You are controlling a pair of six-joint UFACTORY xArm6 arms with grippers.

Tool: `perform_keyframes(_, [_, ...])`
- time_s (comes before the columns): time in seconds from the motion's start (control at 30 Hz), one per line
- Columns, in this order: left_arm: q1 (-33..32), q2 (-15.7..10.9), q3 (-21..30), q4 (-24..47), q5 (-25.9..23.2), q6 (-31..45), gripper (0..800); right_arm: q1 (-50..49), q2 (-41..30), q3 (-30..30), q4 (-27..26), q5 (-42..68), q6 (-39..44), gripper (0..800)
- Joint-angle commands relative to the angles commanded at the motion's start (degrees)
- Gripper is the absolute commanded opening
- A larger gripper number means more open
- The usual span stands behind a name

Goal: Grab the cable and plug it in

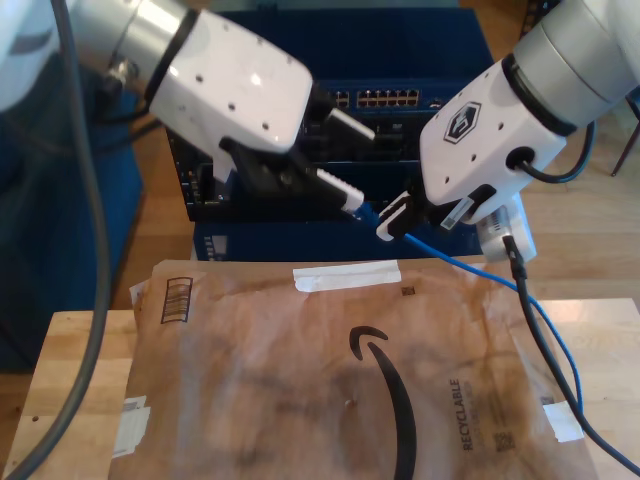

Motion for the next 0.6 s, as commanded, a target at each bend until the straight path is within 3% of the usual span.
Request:
perform_keyframes(0.27, [0.00,0.18,0.09,-0.70,0.18,-0.09,639,-0.26,-0.44,-3.78,0.00,0.09,0.09,2])
perform_keyframes(0.6, [1.58,0.18,0.09,-1.23,0.00,0.09,611,-3.69,-2.73,-3.96,0.09,0.26,0.00,3])
